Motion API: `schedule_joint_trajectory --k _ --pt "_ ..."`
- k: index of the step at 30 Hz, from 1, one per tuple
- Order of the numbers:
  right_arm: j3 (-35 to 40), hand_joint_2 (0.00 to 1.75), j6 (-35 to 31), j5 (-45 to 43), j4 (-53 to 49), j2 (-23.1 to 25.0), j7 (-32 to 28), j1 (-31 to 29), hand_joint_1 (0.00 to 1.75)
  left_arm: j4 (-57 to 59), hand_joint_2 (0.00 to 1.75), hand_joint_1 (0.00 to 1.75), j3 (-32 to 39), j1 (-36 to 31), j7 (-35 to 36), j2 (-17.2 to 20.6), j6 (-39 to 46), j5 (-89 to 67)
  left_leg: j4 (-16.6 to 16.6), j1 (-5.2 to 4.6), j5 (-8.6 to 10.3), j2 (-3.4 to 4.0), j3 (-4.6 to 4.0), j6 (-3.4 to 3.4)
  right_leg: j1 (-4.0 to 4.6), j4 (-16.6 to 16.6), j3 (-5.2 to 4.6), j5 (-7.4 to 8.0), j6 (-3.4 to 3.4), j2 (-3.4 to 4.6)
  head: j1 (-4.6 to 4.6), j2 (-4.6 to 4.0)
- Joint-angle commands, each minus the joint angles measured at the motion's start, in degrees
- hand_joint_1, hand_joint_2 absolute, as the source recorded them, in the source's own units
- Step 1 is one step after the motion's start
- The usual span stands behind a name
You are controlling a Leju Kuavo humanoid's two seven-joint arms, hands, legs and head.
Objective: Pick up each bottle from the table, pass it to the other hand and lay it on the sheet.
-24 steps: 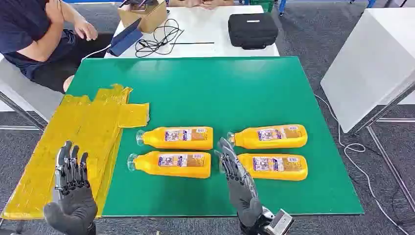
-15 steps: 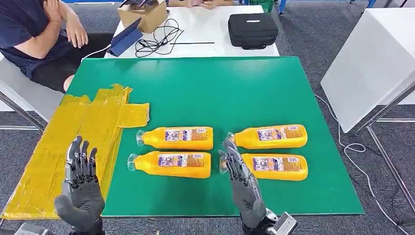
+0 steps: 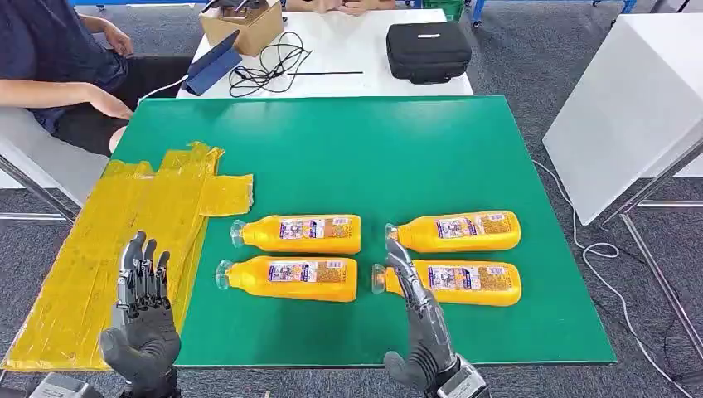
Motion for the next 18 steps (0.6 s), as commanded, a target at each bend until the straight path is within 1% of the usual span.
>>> schedule_joint_trajectory --k 1,2,3,6,8,9,10,11,12,13,15,16,17,18 --pt "-1.0 1.75 -0.1 0.0 0.1 -2.0 0.4 -0.2 0.0 2.9 0.0 0.0 0.6 -0.7 0.0 1.3 0.0 0.3 -0.1 0.04 -0.15 0.0 0.35 -0.02 0.04 -0.2 0.42 -0.11 0.14 -0.13 0.0 0.0" --pt "-1.0 1.75 -0.1 0.0 0.1 -2.0 0.4 -0.2 0.0 2.9 0.0 0.0 0.6 -0.7 0.0 1.3 0.0 0.3 -0.1 -0.01 -0.06 0.0 0.19 -0.01 -0.02 -0.1 0.21 -0.05 0.08 -0.07 0.0 0.0" --pt "-1.0 1.75 -0.1 0.0 0.1 -2.0 0.4 -0.2 0.0 2.9 0.0 0.0 0.6 -0.7 0.0 1.3 0.0 0.3 -0.1 0.01 -0.1 0.01 0.28 -0.01 0.01 -0.1 0.32 -0.08 0.11 -0.09 0.0 0.0" --pt "-1.0 1.75 -0.3 0.6 0.3 -2.0 1.1 -0.3 0.0 2.8 0.0 0.0 0.7 -0.6 0.0 1.0 0.1 0.3 -0.1 -0.02 -0.03 -0.01 0.14 0.0 -0.02 -0.1 0.15 -0.04 0.06 -0.07 0.0 0.0" --pt "-1.0 1.75 -0.3 0.6 0.3 -2.0 1.1 -0.3 0.0 2.8 0.0 0.0 0.7 -0.6 0.0 1.0 0.1 0.3 -0.1 0.02 -0.12 0.02 0.29 -0.01 0.02 -0.1 0.34 -0.09 0.11 -0.09 0.0 0.0" --pt "-1.2 1.75 -2.9 11.4 0.5 -4.7 7.8 -0.2 0.0 2.0 0.0 0.0 3.5 0.6 -1.0 -0.2 1.5 1.5 -0.1 -0.01 -0.05 0.01 0.16 -0.01 -0.01 -0.1 0.18 -0.04 0.07 -0.05 0.0 0.0" --pt "-2.8 1.75 -2.3 12.7 0.1 -5.9 8.6 0.4 0.0 1.2 0.0 0.0 5.3 1.9 -1.5 -0.5 0.8 2.4 -0.1 0.01 -0.09 0.02 0.25 -0.01 0.01 -0.1 0.29 -0.06 0.1 -0.07 0.0 0.0" --pt "-4.8 1.75 -1.7 16.3 0.0 -6.7 9.9 1.1 0.0 0.4 0.0 0.0 7.8 3.2 -1.8 -1.9 -0.8 2.5 -0.1 0.03 -0.15 0.06 0.36 0.0 0.03 -0.2 0.41 -0.09 0.14 -0.05 0.0 0.0" --pt "-7.0 1.75 -0.5 19.7 0.0 -8.1 11.6 1.4 0.0 -0.9 0.0 0.0 10.6 5.1 -2.1 -3.6 -3.1 2.4 -0.1 -0.01 -0.07 0.05 0.19 0.01 -0.01 -0.1 0.21 -0.04 0.08 -0.01 0.0 0.0" --pt "-8.7 1.75 -0.7 23.2 -0.1 -8.7 12.5 1.5 0.0 -1.7 0.0 0.0 12.6 6.1 -2.3 -5.2 -5.5 2.1 -0.1 0.01 -0.15 0.1 0.3 0.03 0.01 -0.2 0.34 -0.07 0.13 0.02 0.0 0.0" --pt "-11.4 1.75 0.3 27.1 -1.6 -9.9 13.6 1.9 0.0 -3.1 0.0 0.0 15.8 7.5 -2.6 -7.9 -10.2 1.0 0.0 0.0 -0.1 0.07 0.11 0.03 0.0 -0.1 0.15 -0.04 0.1 0.02 0.0 0.0" --pt "-11.9 1.75 -0.6 30.2 -2.9 -10.5 14.6 2.7 0.0 -3.5 0.0 0.0 17.0 8.0 -2.8 -9.1 -12.0 0.5 0.0 0.04 -0.28 0.13 0.36 0.06 0.04 -0.2 0.46 -0.16 0.21 0.0 0.0 0.0" --pt "-12.2 1.75 -1.5 33.1 -4.0 -11.0 15.9 3.4 0.0 -3.8 0.0 0.0 18.1 8.5 -3.0 -10.0 -13.4 0.3 0.0 -0.04 -0.12 0.05 0.08 0.04 -0.04 -0.1 0.14 -0.07 0.12 -0.01 0.0 0.0" --pt "-12.3 1.75 -1.2 38.5 -4.8 -12.0 20.1 3.6 0.0 -3.7 0.0 0.0 19.2 8.6 -3.0 -10.7 -15.3 0.3 0.1 -0.03 -0.22 0.04 0.16 0.06 -0.03 -0.1 0.27 -0.15 0.18 -0.06 0.02 0.0"
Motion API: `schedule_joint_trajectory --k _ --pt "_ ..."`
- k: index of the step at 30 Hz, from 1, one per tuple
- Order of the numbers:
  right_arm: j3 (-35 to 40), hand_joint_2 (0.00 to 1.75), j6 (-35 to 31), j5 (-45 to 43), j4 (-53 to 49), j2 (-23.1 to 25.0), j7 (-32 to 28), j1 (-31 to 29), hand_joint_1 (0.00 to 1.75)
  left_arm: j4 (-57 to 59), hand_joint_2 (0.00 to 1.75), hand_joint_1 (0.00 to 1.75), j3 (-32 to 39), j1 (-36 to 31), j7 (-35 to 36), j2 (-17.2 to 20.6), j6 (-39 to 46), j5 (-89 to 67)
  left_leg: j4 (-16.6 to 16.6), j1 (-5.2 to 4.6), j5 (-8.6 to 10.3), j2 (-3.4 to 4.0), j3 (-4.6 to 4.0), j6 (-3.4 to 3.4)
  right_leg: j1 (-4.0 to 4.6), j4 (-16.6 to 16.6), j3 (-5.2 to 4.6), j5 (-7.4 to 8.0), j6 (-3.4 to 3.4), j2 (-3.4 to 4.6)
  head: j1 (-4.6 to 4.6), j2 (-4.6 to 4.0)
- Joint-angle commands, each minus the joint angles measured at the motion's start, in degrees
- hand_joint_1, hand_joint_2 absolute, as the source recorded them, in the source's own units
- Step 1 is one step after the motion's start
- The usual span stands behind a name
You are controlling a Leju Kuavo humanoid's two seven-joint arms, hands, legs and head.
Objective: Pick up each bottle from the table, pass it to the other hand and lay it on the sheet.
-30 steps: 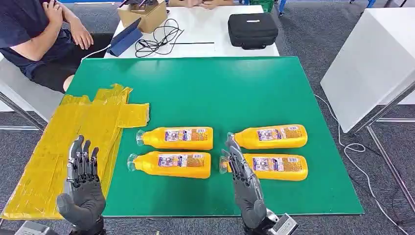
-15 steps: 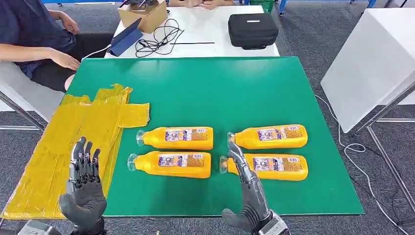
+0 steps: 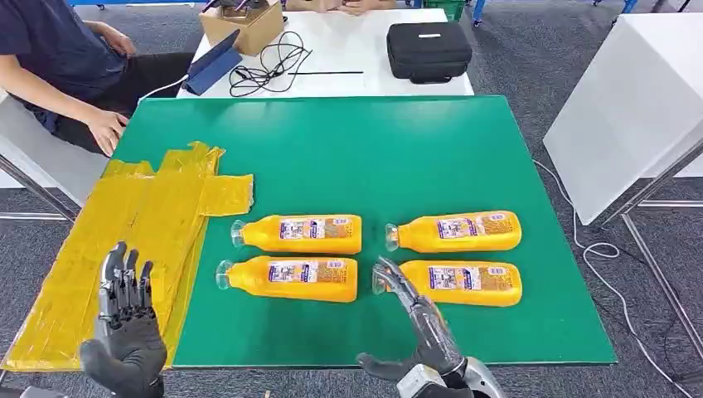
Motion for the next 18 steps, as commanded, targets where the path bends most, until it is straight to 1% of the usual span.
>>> schedule_joint_trajectory --k 1,2,3,4,5,8,9,14,15,18 --pt "-8.5 1.75 -0.6 20.8 -4.7 -7.4 10.9 1.9 0.0 -2.3 0.0 0.0 14.2 4.6 -0.8 -9.2 -11.5 -1.6 0.0 -0.03 -0.09 0.04 0.09 0.03 -0.03 0.0 0.11 -0.06 0.1 -0.03 0.0 0.0" --pt "-8.7 1.75 -0.7 23.5 -4.4 -7.3 12.7 1.5 0.0 -2.2 0.0 0.0 14.6 4.5 -1.0 -9.6 -12.1 -1.8 0.1 -0.01 -0.18 0.06 0.21 0.03 -0.01 -0.1 0.26 -0.12 0.14 -0.03 0.02 0.0" --pt "-9.2 1.75 0.0 29.3 -3.6 -6.9 17.3 0.8 0.0 -1.9 0.0 0.0 14.5 4.2 -1.0 -9.5 -12.8 -2.1 0.0 -0.07 -0.13 0.06 0.14 0.06 -0.07 -0.1 0.15 -0.06 0.1 -0.01 0.0 0.0" --pt "-9.6 1.75 0.4 30.4 -3.1 -6.6 18.2 0.7 0.0 -1.4 0.0 0.0 14.4 3.5 -0.8 -9.4 -12.8 -2.2 0.0 -0.04 -0.18 0.14 0.21 0.05 -0.04 -0.1 0.22 -0.07 0.12 0.04 0.02 0.0" --pt "-9.9 1.75 0.5 30.9 -2.5 -6.6 18.4 0.7 0.0 -1.0 0.0 0.0 14.2 2.8 -0.7 -9.2 -12.5 -2.3 0.0 -0.06 -0.1 0.09 0.11 0.05 -0.06 -0.1 0.11 -0.02 0.07 0.03 0.0 0.0" --pt "-10.3 1.75 0.5 31.6 -0.8 -6.4 18.6 0.0 0.0 -0.8 0.0 0.0 14.0 1.6 -0.2 -8.7 -10.8 -1.9 0.0 -0.01 -0.11 -0.02 0.25 0.03 -0.02 -0.1 0.28 -0.05 0.1 -0.13 0.0 0.0" --pt "-10.0 1.75 0.6 32.1 -0.1 -6.4 18.4 -0.7 0.0 -1.2 0.0 0.0 14.2 1.7 0.0 -8.9 -10.4 -1.7 0.0 -0.05 -0.07 0.01 0.18 0.06 -0.05 -0.1 0.17 -0.02 0.07 -0.06 0.0 0.0" --pt "-10.8 1.75 0.9 33.9 0.8 -4.5 18.2 -3.6 0.0 -3.0 0.0 0.0 14.8 2.9 0.6 -9.6 -10.6 -1.7 0.0 0.03 -0.17 0.24 0.31 0.05 0.03 -0.1 0.28 -0.03 0.1 0.14 -0.02 0.0" --pt "-10.9 1.75 0.9 34.0 0.7 -4.4 18.3 -3.7 0.0 -3.1 0.0 0.0 14.8 3.0 0.6 -9.6 -10.6 -1.7 0.0 0.01 -0.1 0.16 0.21 0.06 0.02 -0.1 0.18 -0.01 0.08 0.09 0.0 0.0" --pt "-12.1 1.75 0.9 34.8 0.1 -4.6 18.7 -3.3 0.0 -2.0 0.0 0.0 14.7 2.2 0.8 -9.3 -11.3 -1.9 0.0 0.03 -0.14 0.11 0.31 0.06 0.04 -0.1 0.32 -0.05 0.11 0.01 0.0 0.0"
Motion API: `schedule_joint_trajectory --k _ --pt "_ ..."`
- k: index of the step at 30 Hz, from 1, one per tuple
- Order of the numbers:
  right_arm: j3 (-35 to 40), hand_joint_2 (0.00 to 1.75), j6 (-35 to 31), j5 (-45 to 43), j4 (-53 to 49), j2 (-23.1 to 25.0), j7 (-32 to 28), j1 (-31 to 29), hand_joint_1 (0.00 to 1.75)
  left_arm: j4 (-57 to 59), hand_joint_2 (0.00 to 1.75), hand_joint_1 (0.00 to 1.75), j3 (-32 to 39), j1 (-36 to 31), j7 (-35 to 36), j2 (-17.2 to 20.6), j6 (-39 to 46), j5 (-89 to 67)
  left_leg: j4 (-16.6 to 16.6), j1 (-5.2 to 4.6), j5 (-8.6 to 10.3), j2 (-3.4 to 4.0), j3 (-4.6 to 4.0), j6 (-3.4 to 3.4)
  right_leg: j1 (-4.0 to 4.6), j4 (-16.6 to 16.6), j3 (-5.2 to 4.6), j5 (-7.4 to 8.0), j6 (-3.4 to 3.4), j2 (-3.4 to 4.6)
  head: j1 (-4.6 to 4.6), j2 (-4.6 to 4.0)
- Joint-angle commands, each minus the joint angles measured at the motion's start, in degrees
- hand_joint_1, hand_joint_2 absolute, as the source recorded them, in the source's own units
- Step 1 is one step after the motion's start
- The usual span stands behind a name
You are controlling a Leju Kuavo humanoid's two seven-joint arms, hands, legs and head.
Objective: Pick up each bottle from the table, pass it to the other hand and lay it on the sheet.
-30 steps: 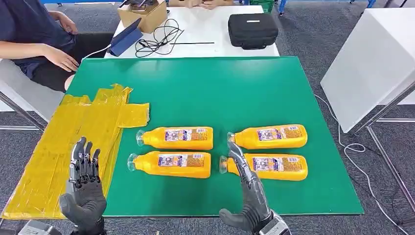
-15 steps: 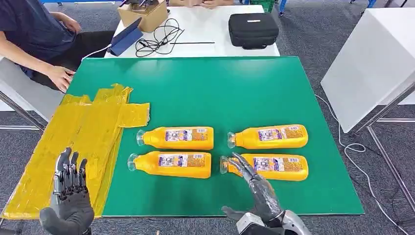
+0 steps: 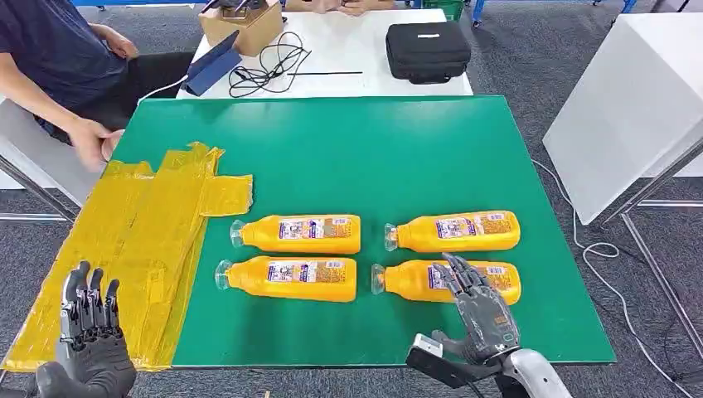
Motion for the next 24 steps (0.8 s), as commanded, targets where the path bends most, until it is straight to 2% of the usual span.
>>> schedule_joint_trajectory --k 1,8,10,15,19,22,24 --pt "-3.3 1.75 0.5 1.8 2.9 0.9 0.7 -3.1 0.0 1.3 0.0 0.0 2.4 -1.4 0.8 -1.0 -0.8 -0.1 -0.1 -0.02 -0.06 0.04 0.17 0.0 -0.02 -0.1 0.19 -0.04 0.09 -0.03 0.0 0.0" --pt "-3.9 1.75 2.1 1.4 8.4 0.4 1.5 -6.0 0.0 1.0 0.0 0.0 1.6 -0.7 1.0 0.4 0.6 0.9 -0.1 -0.01 -0.05 0.11 0.14 -0.01 0.0 -0.1 0.17 0.01 0.07 0.06 0.0 0.0" --pt "-4.2 1.75 2.2 1.2 8.8 0.2 1.4 -6.1 0.0 0.9 0.0 0.0 1.6 -0.3 1.0 0.4 0.6 0.9 -0.1 0.02 -0.14 0.18 0.35 -0.02 0.02 -0.2 0.38 -0.04 0.13 0.06 0.0 0.0" --pt "-4.6 1.75 3.0 1.2 10.3 -1.3 2.2 -6.2 0.0 1.0 0.0 0.0 1.4 -0.1 1.0 0.5 0.3 1.1 -0.1 0.01 -0.09 0.09 0.22 -0.01 0.0 -0.1 0.25 -0.04 0.09 0.01 -0.02 0.0" --pt "-6.8 1.75 3.2 0.0 11.0 -2.8 2.6 -4.5 0.0 2.2 0.0 0.0 1.2 -1.2 1.2 1.3 0.1 1.7 -0.1 -0.01 -0.08 -0.05 0.28 0.0 -0.01 -0.2 0.35 -0.06 0.12 -0.14 0.0 0.0" --pt "-8.6 1.75 2.7 -0.6 8.8 -4.4 3.0 -0.7 0.0 3.2 0.0 0.0 0.6 -1.6 1.2 2.3 0.2 2.4 -0.1 -0.01 -0.06 -0.16 0.26 0.01 -0.01 -0.2 0.36 -0.07 0.12 -0.25 0.0 0.0" --pt "-9.0 1.75 2.5 -0.6 8.2 -4.6 3.0 0.2 0.0 3.3 0.0 0.0 0.5 -1.7 1.1 2.5 0.4 2.5 -0.1 -0.05 0.0 -0.16 0.11 0.01 -0.05 -0.1 0.14 -0.04 0.07 -0.21 -0.02 0.0"
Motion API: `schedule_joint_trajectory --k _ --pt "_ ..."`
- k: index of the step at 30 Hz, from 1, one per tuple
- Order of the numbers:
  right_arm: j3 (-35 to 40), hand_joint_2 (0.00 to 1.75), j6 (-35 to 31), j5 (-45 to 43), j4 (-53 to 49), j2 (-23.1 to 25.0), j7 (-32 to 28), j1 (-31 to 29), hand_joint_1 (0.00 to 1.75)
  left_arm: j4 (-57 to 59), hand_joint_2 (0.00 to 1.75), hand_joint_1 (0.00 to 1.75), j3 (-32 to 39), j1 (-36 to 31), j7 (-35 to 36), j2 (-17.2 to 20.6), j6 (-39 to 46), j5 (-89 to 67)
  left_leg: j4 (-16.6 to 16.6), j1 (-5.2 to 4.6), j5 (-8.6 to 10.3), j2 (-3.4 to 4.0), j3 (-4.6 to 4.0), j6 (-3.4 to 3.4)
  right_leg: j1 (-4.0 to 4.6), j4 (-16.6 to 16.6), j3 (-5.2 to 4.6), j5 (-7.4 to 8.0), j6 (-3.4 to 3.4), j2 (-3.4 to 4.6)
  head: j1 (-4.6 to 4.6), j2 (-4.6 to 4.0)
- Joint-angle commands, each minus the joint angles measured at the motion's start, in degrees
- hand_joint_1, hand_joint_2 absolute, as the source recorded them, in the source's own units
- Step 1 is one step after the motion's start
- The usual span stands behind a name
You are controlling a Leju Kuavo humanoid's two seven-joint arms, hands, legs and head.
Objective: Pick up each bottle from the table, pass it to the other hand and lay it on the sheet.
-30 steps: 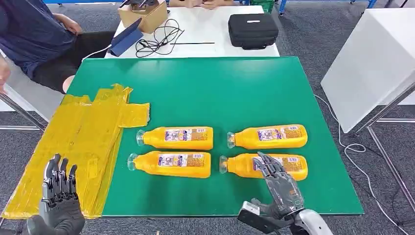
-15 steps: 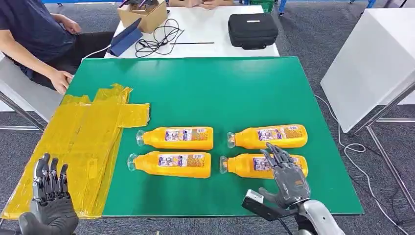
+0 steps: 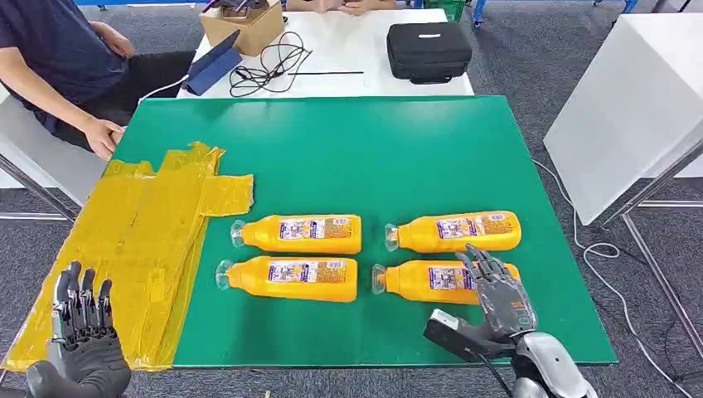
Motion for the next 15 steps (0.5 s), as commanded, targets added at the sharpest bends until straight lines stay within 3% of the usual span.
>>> schedule_joint_trajectory --k 1,5,15 --pt "-4.3 1.75 -0.1 -0.9 2.1 -3.1 0.5 3.8 0.0 3.5 0.0 0.0 -0.4 -1.4 0.2 2.8 0.2 1.1 -0.1 0.04 -0.12 -0.23 0.36 -0.01 0.03 -0.2 0.5 -0.14 0.14 -0.35 0.0 0.0" --pt "-4.5 1.75 0.2 -1.3 1.9 -3.5 1.1 4.0 0.0 3.7 0.0 0.0 -0.9 -1.6 0.2 3.3 0.7 1.5 -0.1 -0.01 -0.06 0.03 0.14 -0.01 -0.02 -0.1 0.17 -0.03 0.07 -0.04 -0.02 0.0" --pt "-5.4 1.75 0.2 -1.5 3.5 -3.8 1.2 3.5 0.0 4.9 0.0 0.0 -1.6 -2.4 0.2 4.3 1.5 1.8 -0.1 -0.01 -0.03 -0.08 0.16 -0.01 -0.01 -0.1 0.2 -0.04 0.07 -0.13 0.0 0.0"
